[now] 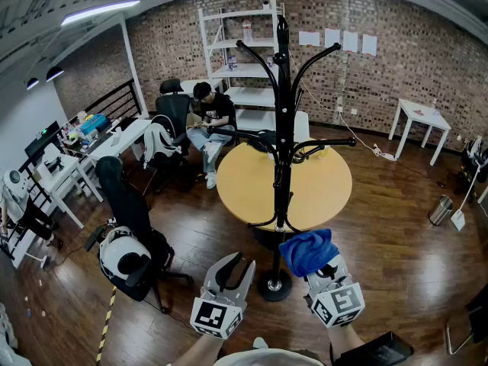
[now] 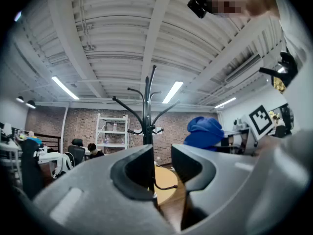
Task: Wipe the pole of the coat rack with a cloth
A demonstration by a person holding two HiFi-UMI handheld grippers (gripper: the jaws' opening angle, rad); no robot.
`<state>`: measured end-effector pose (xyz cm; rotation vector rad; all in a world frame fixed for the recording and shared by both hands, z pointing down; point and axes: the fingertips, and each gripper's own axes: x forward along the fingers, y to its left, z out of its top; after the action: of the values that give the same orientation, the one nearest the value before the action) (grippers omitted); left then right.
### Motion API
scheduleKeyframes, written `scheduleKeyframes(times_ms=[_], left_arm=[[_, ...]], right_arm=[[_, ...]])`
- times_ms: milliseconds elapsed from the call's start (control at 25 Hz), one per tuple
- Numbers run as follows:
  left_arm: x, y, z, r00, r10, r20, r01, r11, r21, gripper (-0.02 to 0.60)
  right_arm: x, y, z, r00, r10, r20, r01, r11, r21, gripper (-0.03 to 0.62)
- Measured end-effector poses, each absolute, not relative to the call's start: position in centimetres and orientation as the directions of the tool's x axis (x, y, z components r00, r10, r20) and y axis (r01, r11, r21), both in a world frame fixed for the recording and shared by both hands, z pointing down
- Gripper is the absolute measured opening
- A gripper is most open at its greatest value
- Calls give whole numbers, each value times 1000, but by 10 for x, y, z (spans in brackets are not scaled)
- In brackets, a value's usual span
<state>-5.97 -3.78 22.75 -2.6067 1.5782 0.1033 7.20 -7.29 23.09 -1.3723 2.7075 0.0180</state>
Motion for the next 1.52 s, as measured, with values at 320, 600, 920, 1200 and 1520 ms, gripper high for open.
scheduleKeyframes(times_ms=[320, 600, 920, 1200, 1520], left_arm=[[-70, -93, 242, 483, -874, -55, -876, -483, -6, 112], [-64, -115, 216, 463, -879, -115, -886, -462, -33, 112], [-67, -133, 220, 425, -899, -108, -905, -425, -27, 110], [-70, -148, 236, 385, -918, -97, -922, -386, -10, 110], [-72, -157, 235, 334, -937, -101, -942, -334, -10, 110]], right_arm=[[60, -145, 129, -630, -741, -231, -770, 635, 62, 98], [45, -206, -8, -624, -698, -351, -777, 601, 186, 98], [29, -268, -41, -612, -738, -283, -778, 627, 47, 98], [10, -279, 52, -655, -740, -153, -732, 672, -112, 98], [5, -254, 68, -694, -690, -207, -700, 713, -29, 98]])
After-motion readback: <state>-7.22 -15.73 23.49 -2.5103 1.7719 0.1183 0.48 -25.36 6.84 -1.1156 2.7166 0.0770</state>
